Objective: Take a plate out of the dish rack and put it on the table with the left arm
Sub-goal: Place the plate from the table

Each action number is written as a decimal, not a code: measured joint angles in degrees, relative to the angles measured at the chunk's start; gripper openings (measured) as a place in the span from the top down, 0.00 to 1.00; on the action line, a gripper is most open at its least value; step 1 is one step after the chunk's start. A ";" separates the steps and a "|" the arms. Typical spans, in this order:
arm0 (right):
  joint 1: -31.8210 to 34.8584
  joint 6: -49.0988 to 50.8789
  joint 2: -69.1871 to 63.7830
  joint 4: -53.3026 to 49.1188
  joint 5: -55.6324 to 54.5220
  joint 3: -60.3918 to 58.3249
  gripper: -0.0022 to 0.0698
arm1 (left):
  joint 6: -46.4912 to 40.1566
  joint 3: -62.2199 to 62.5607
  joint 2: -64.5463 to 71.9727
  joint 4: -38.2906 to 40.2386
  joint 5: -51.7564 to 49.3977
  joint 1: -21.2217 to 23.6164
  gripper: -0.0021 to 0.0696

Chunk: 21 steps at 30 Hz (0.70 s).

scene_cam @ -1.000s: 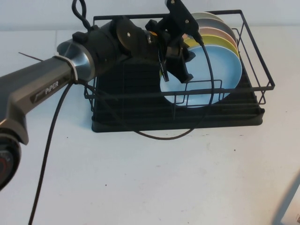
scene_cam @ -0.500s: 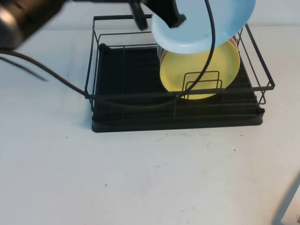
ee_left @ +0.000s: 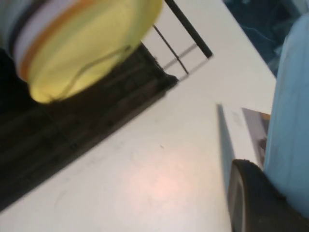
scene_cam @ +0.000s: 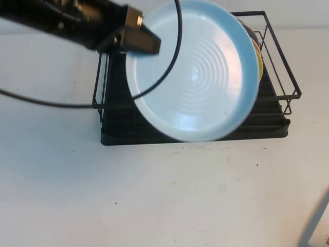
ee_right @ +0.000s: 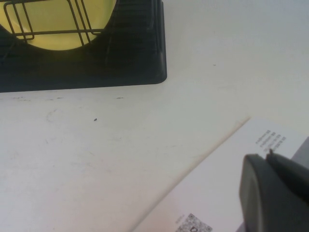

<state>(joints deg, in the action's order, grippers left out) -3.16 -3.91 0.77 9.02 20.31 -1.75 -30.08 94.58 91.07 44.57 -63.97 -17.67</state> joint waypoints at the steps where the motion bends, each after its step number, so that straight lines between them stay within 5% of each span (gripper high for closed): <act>1: 0.00 0.00 0.00 0.09 0.00 0.00 1.00 | -1.25 -2.61 -0.59 2.72 -0.55 0.40 0.87; 12: 0.00 0.00 0.00 0.21 0.00 0.00 1.00 | -15.12 -38.87 -9.80 13.55 10.09 0.55 0.87; 21: 0.00 0.00 0.00 0.21 0.00 0.00 1.00 | -35.02 -54.81 -3.60 34.28 25.99 0.55 0.87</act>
<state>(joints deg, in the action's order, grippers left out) -3.16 -3.91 0.77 9.22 20.31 -1.75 -65.10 39.77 87.47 78.84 -37.98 -17.12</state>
